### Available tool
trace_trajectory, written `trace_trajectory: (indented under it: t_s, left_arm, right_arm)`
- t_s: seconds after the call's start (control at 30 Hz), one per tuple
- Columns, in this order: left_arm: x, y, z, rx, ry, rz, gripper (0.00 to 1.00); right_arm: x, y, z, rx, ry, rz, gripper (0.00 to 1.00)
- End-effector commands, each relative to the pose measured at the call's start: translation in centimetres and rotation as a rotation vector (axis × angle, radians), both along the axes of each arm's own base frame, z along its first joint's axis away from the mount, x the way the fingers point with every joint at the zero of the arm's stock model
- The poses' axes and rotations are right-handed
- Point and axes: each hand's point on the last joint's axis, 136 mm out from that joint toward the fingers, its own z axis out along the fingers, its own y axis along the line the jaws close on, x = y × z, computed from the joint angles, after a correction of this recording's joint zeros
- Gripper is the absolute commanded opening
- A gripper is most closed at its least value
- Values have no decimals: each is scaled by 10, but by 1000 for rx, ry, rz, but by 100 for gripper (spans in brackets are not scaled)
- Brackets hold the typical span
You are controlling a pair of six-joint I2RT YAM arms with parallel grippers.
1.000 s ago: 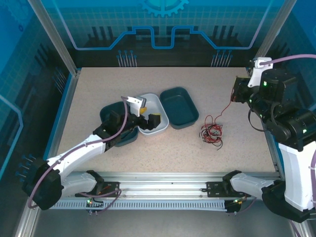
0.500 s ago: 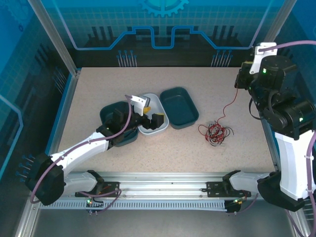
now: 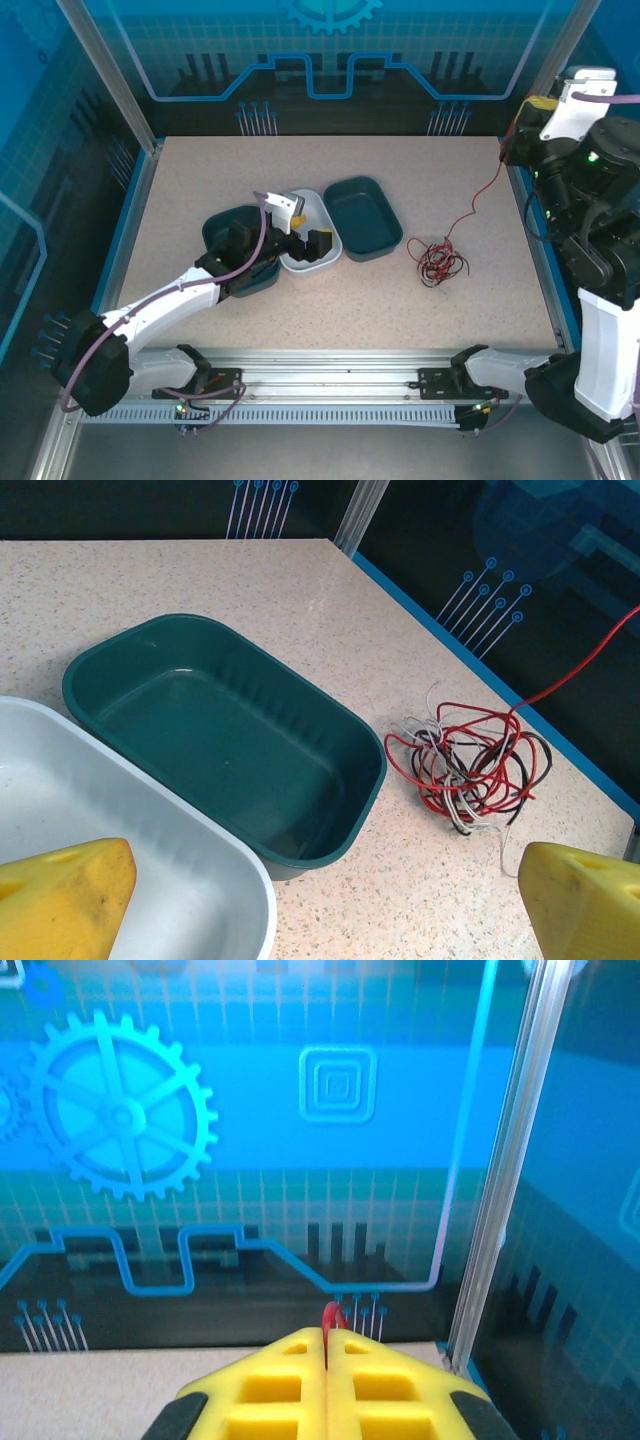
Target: Untangle the cables
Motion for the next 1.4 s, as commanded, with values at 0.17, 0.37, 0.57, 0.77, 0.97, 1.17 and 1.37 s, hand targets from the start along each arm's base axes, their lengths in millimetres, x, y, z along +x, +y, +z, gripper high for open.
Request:
trace_trajectory:
  t_s: [0.17, 0.37, 0.57, 0.77, 0.97, 1.17, 1.37]
  left_arm:
    - [-1, 0, 21, -14, -57, 0, 99]
    - [-4, 4, 23, -11, -65, 11, 99]
    - [-4, 12, 24, -19, -66, 51, 99]
    - [-2, 29, 28, -14, -72, 137, 99]
    - [-3, 43, 26, 5, -47, 209, 99]
    - [-5, 61, 22, 2, -36, 294, 99]
    - [-8, 70, 21, 0, -34, 319, 99]
  right_arm:
    - [-15, -7, 51, 2, -202, -21, 0]
    - [-8, 3, 56, -14, -217, 19, 0]
    - [-3, 16, 41, 32, -175, 91, 0]
    - [11, 50, 14, 88, -64, 254, 0]
    - [21, 79, 6, 124, 0, 384, 0]
    - [44, 107, -12, 140, 71, 471, 0]
    - [80, 133, -36, 133, 151, 515, 0]
